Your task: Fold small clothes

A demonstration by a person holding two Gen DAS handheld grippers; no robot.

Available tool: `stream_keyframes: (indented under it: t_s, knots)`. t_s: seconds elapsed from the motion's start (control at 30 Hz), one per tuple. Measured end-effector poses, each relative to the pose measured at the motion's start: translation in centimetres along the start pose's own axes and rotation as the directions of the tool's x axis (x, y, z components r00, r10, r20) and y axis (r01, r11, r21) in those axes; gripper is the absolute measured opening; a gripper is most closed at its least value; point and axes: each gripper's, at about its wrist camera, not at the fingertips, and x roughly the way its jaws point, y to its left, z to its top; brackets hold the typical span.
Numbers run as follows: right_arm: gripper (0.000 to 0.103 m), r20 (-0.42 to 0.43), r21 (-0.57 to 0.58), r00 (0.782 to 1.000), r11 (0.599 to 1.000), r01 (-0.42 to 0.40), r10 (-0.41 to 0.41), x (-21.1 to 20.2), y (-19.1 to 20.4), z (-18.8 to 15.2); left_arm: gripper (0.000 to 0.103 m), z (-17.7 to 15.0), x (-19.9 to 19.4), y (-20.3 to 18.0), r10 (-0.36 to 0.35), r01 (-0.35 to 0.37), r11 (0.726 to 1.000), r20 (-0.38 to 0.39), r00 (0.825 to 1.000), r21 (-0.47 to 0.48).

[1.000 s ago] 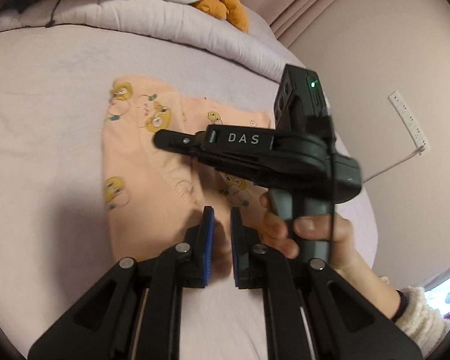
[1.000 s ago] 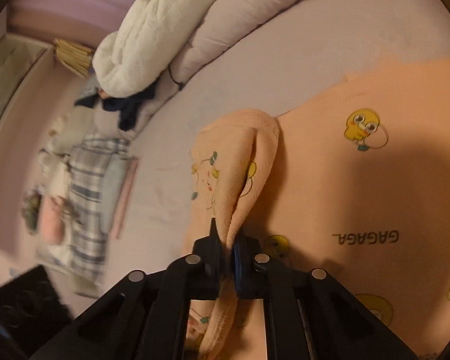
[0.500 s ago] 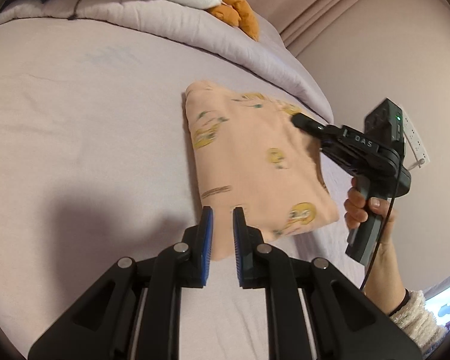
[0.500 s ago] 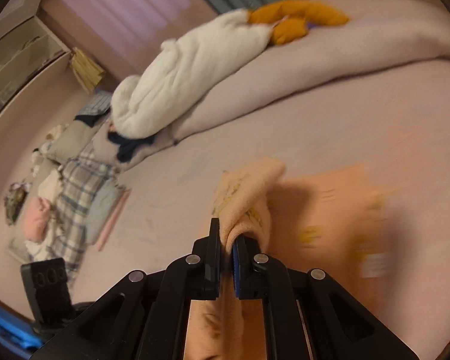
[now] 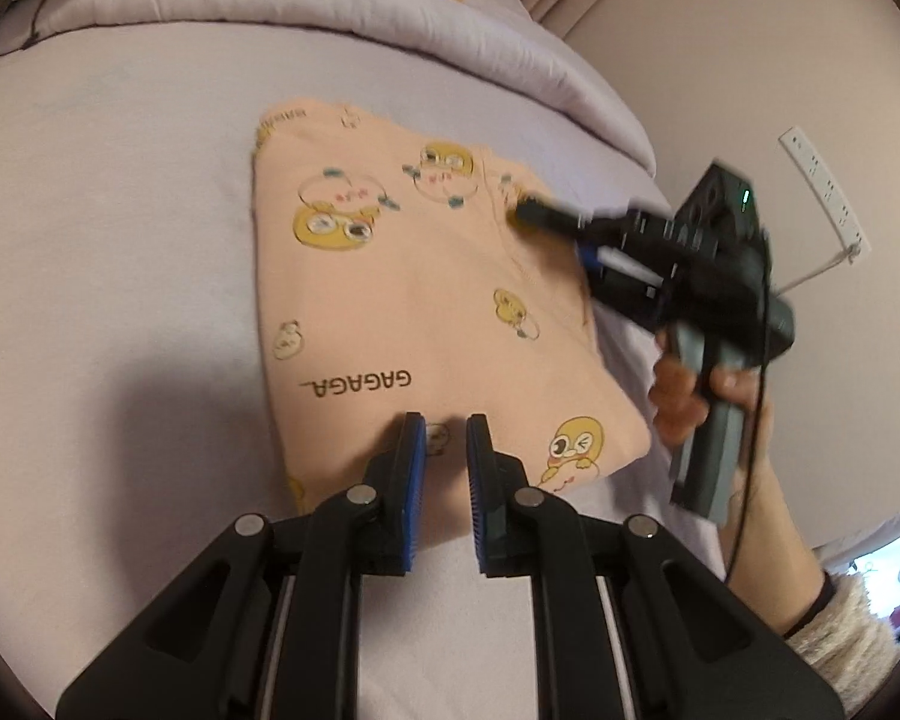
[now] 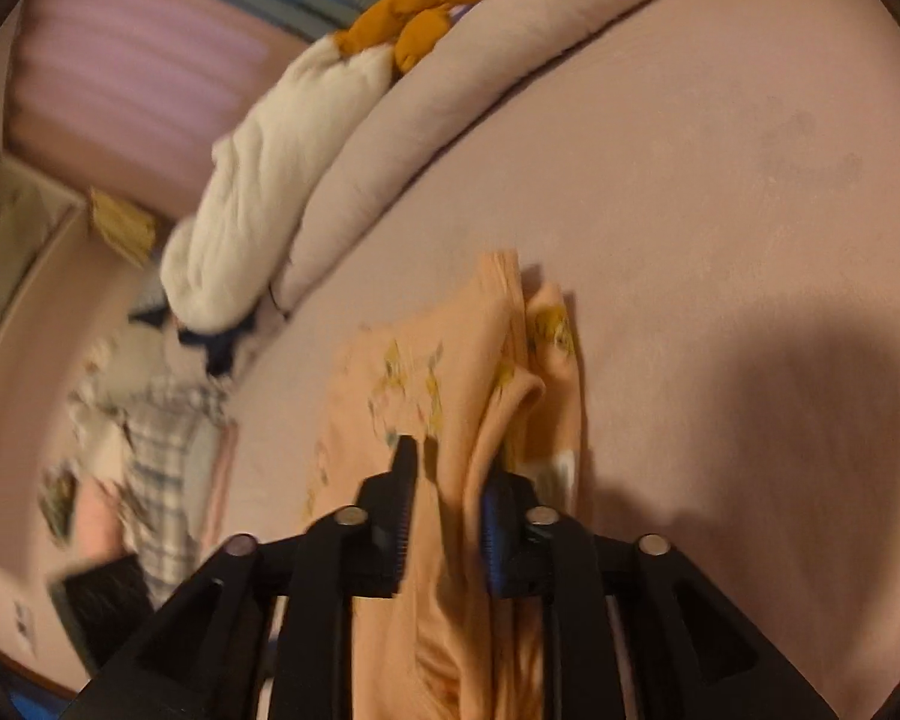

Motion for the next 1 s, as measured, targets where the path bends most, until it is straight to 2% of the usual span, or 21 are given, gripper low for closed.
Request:
stream_keyframes:
  t_s: [0.1, 0.17, 0.2, 0.27, 0.33, 0.37, 0.43, 0.47, 0.57, 0.6, 0.63, 0.7, 0.73, 0.8, 0.9, 1.0]
  knots:
    - [0.019, 0.032, -0.058, 0.999, 0.997, 0.043, -0.041, 0.6, 1.6, 1.0, 0.013, -0.1, 0.9, 0.4, 0.001, -0.001, 1.0, -0.013, 1.0, -0.01]
    - [0.01, 0.057, -0.147, 0.996, 0.986, 0.076, -0.068, 0.6, 3.6, 1.3, 0.013, -0.1, 1.0, 0.5, -0.004, 0.004, 1.0, -0.013, 1.0, -0.014]
    - [0.01, 0.079, -0.18, 0.994, 0.98, 0.088, -0.074, 0.4, 4.5, 1.4, 0.013, -0.1, 1.0, 0.6, -0.007, 0.007, 1.0, -0.012, 1.0, -0.013]
    - [0.01, 0.103, -0.198, 0.992, 0.976, 0.087, -0.067, 0.5, 5.2, 1.9, 0.013, 0.0, 0.9, 0.5, -0.01, 0.01, 1.0, -0.008, 1.0, -0.012]
    - [0.01, 0.109, -0.195, 0.987, 0.971, 0.142, -0.122, 1.1, 4.9, 2.3, 0.013, 0.1, 1.0, 0.5, -0.01, 0.01, 1.0, -0.009, 1.0, -0.011]
    - [0.01, 0.086, -0.184, 0.977, 0.96, 0.209, -0.195, 1.7, 4.3, 2.3, 0.013, 0.1, 1.1, 0.5, -0.007, 0.007, 1.0, -0.011, 1.0, -0.008]
    - [0.011, 0.04, -0.185, 0.944, 0.926, 0.329, -0.328, 2.6, 3.2, 1.9, 0.013, 0.1, 1.2, 0.4, -0.003, 0.003, 1.0, -0.02, 1.0, -0.006]
    - [0.012, 0.049, -0.195, 0.933, 0.913, 0.358, -0.356, 2.5, 3.0, 1.5, 0.013, 0.0, 1.2, 0.5, -0.004, 0.004, 1.0, -0.021, 1.0, -0.008]
    - [0.023, 0.149, -0.229, 0.912, 0.884, 0.408, -0.383, 0.4, 3.8, 0.3, 0.013, -0.1, 1.1, 0.8, -0.011, 0.011, 1.0, -0.02, 1.0, -0.019]
    - [0.023, 0.175, -0.246, 0.909, 0.877, 0.413, -0.379, -0.4, 4.3, -0.1, 0.013, 0.1, 1.1, 0.6, -0.012, 0.011, 1.0, -0.02, 1.0, -0.023]
    - [0.023, 0.188, -0.261, 0.917, 0.882, 0.393, -0.353, -1.4, 4.9, -0.6, 0.013, 0.0, 1.0, 0.6, -0.01, 0.01, 1.0, -0.019, 1.0, -0.025]
    - [0.023, 0.136, -0.29, 0.96, 0.916, 0.276, -0.246, -2.5, 5.6, -1.4, 0.013, -0.1, 0.8, 0.6, -0.002, 0.001, 1.0, -0.016, 1.0, -0.02]
    - [0.023, 0.117, -0.313, 0.97, 0.919, 0.241, -0.214, -2.8, 6.0, -1.9, 0.013, -0.2, 0.8, 0.5, 0.003, -0.003, 1.0, -0.015, 1.0, -0.018]
    - [0.023, 0.08, -0.405, 0.978, 0.89, 0.207, -0.191, -3.2, 7.6, -3.8, 0.013, -0.3, 1.2, 0.1, 0.012, -0.012, 1.0, -0.012, 1.0, -0.017]
    - [0.023, 0.003, -0.48, 0.987, 0.865, 0.143, -0.161, -3.1, 8.7, -6.6, 0.013, -0.7, 1.4, 0.0, 0.025, -0.025, 1.0, -0.009, 1.0, -0.01]
    - [0.023, -0.037, -0.534, 0.98, 0.833, 0.145, -0.194, -2.4, 8.8, -8.7, 0.013, -0.8, 1.6, -0.2, 0.038, -0.038, 0.999, -0.008, 0.999, -0.002]
